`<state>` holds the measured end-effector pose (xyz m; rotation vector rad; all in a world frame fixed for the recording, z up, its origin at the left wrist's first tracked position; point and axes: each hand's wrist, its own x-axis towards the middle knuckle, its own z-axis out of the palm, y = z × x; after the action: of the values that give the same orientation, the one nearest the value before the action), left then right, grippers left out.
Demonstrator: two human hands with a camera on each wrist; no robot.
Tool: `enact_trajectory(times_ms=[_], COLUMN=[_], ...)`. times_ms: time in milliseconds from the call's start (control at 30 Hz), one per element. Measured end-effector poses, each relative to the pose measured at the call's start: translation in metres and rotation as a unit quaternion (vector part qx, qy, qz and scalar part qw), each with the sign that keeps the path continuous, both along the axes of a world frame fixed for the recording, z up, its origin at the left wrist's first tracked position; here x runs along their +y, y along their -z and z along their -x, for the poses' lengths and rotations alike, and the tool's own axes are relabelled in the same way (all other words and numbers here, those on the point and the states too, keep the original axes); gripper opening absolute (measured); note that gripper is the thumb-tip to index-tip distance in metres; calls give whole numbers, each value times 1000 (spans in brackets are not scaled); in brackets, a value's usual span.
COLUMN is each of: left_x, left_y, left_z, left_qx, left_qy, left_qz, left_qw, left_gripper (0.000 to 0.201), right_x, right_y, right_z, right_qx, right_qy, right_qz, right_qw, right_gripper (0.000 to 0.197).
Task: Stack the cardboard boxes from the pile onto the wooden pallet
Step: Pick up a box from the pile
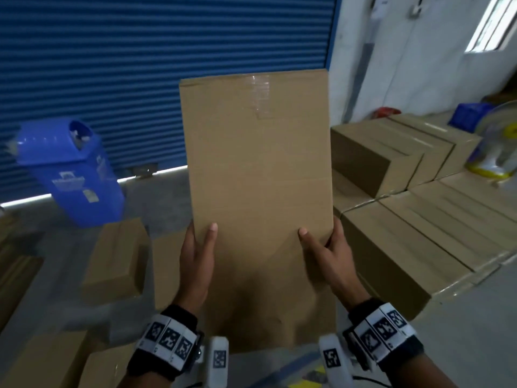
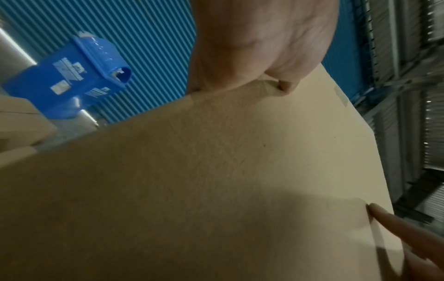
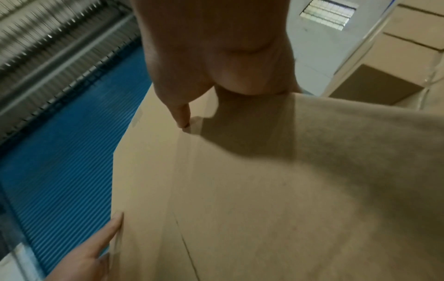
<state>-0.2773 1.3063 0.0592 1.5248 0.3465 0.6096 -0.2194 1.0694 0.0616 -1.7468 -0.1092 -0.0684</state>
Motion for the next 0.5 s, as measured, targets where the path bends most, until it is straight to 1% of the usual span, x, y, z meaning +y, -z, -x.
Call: enact_trajectory(times_ms=[100, 167, 233, 333, 433, 500], left_x=[-27, -49, -73, -115, -155, -179], left_y=[-15, -25, -33, -42, -44, -46], left_z=[-31, -57, -88, -138, -186, -212], left_qx=[-34, -43, -44, -44, -45, -49], left_qy=[21, 42, 60, 72, 90, 93], left_qz=[15, 20, 20, 28, 33, 43], left_qw=[999, 998, 997, 996, 994, 993], left_gripper=[38, 35, 35, 40, 42, 43], right_x=[-30, -52, -79, -123, -165, -191], right_y=[-19, -28, -33, -43, -54, -63], right_z=[-27, -49, -77, -122, -164, -187], right_qx=[-28, -45, -45, -46, -49, -55], right_qy=[9, 26, 43, 61, 61, 53], right_qz=[0, 7, 11, 9, 10, 24], right_qw=[1000, 999, 998, 997, 997, 997], right_gripper=[83, 84, 76, 67, 58, 57])
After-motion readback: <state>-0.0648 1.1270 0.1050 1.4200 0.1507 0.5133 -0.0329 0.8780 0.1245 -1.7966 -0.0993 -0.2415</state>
